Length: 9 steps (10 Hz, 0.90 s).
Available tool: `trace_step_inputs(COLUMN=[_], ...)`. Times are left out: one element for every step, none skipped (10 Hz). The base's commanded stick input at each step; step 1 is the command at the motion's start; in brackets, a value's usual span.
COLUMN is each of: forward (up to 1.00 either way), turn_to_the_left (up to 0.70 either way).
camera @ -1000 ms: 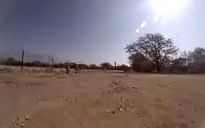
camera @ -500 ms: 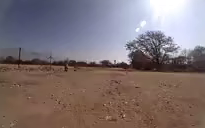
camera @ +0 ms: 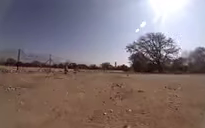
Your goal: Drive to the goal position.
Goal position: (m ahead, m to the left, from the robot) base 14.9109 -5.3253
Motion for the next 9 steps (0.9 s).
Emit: trace_step_inputs(forward=[0.50, 0.50, 0.50, 0.50, 0.50, 0.50, 0.50, 0.50, 0.50], turn_to_the_left=[0.00, 0.08, 0.37, 0.50, 0.50, 0.07, 0.00, 0.00, 0.00])
